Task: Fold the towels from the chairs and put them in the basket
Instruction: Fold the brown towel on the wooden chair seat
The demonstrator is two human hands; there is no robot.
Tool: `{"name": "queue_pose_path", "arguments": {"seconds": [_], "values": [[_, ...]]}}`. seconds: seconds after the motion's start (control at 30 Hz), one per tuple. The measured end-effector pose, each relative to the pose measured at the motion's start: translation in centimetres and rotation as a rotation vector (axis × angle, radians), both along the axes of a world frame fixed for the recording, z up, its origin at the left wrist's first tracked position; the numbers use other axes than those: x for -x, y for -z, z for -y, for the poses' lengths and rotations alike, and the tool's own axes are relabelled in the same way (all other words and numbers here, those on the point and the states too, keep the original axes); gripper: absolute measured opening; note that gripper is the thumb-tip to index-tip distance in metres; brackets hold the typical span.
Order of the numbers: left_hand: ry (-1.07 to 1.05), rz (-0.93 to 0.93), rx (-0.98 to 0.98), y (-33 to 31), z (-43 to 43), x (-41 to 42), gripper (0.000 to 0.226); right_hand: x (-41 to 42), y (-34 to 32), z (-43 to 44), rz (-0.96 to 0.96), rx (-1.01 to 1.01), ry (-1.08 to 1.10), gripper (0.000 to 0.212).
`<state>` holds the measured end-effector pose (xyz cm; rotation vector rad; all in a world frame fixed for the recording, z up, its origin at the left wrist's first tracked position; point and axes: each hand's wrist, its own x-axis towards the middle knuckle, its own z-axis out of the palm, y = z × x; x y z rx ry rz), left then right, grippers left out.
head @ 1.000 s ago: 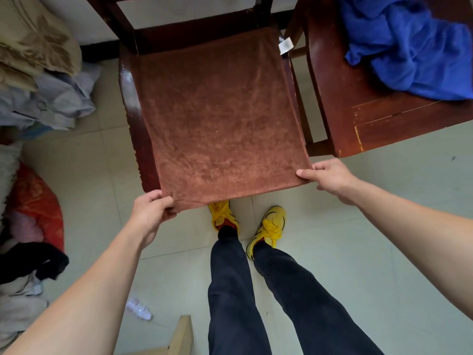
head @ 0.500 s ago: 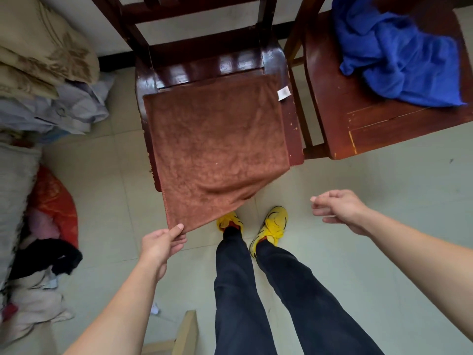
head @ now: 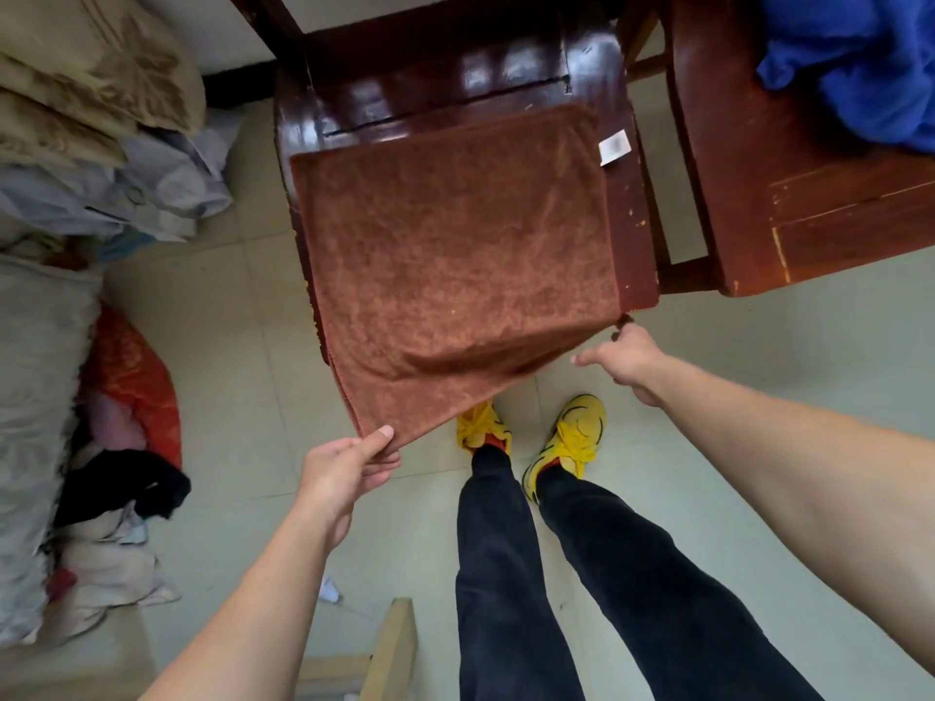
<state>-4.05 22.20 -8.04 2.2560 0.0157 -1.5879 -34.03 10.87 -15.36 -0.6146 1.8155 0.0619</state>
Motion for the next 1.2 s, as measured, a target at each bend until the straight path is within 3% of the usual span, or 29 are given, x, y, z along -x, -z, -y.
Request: {"name": "queue_pose_path", "arguments": {"seconds": [0.2, 0.33, 0.53, 0.73, 0.97, 1.1, 1.2], "values": [[-0.018, -0.008, 0.006, 0.9, -0.2, -0.2, 0.020, 0.3, -0.6, -0.9, 0.092, -0.010, -0.016, 0.041], [-0.151, 0.033, 0.000, 0.4, -1.0, -0.7, 0.015, 3.1, -2.5, -3.8, 0.138, -0.073, 0.053, 0.022], [-0.312, 0.036, -0.015, -3.0, -2.1, -0.2, 0.018, 5.9, -7.9, -6.2, 0.180, -0.101, 0.301, 0.018], [-0.393, 0.047, -0.009, -6.7, -1.6, 0.5, 0.019, 5.6, -12.9, -4.5, 0.077, 0.073, 0.457, 0.023], [-0.342, -0.003, 0.187, -9.7, 6.2, 0.1, 0.009, 4.4, -16.1, 3.9, 0.320, 0.110, 0.644, 0.004], [-0.402, -0.107, 0.234, -8.9, 12.0, -1.6, 0.012, 3.2, -15.3, 9.4, 0.405, 0.076, 0.751, 0.011], [-0.395, -0.128, 0.241, -7.0, 16.0, -3.5, 0.012, 1.6, -14.0, 13.4, 0.406, 0.126, 0.660, 0.026]]}}
